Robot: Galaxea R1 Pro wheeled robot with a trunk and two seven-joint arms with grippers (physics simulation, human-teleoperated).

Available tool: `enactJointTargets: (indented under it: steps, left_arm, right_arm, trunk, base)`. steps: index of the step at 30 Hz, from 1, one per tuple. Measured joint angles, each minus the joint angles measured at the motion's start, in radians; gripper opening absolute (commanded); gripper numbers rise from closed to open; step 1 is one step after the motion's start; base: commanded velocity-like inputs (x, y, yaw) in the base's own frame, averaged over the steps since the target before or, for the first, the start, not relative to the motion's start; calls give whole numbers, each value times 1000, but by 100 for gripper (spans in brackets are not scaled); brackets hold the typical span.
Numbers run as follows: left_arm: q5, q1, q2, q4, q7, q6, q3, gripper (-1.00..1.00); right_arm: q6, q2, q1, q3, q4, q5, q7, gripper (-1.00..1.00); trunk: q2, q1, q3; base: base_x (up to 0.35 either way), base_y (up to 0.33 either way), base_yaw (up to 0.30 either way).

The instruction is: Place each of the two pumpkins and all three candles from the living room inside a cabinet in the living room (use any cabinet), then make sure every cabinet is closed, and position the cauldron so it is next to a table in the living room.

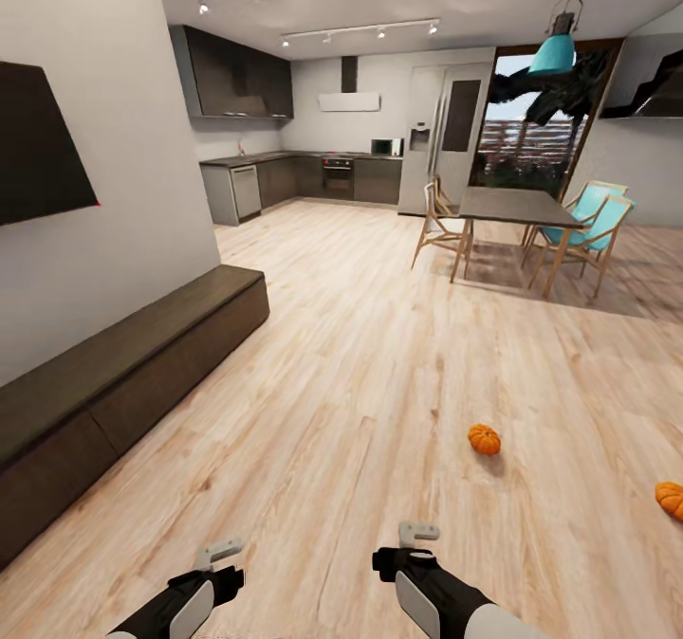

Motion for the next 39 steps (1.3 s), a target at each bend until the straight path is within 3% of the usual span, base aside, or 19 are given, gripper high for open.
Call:
enactJointTargets:
  steps: [23, 39]
  left_arm:
    - [0, 0, 0, 0, 0, 0, -1, 100]
    - [0, 0, -1, 0, 0, 0, -1, 100]
  right_arm:
    - [0, 0, 0, 0, 1, 0, 0, 100]
    - [0, 0, 0, 0, 1, 0, 0, 100]
  trunk:
    - [0, 0, 0]
    - [0, 0, 0]
  base:
    - [130, 0, 291]
    - [11, 0, 291]
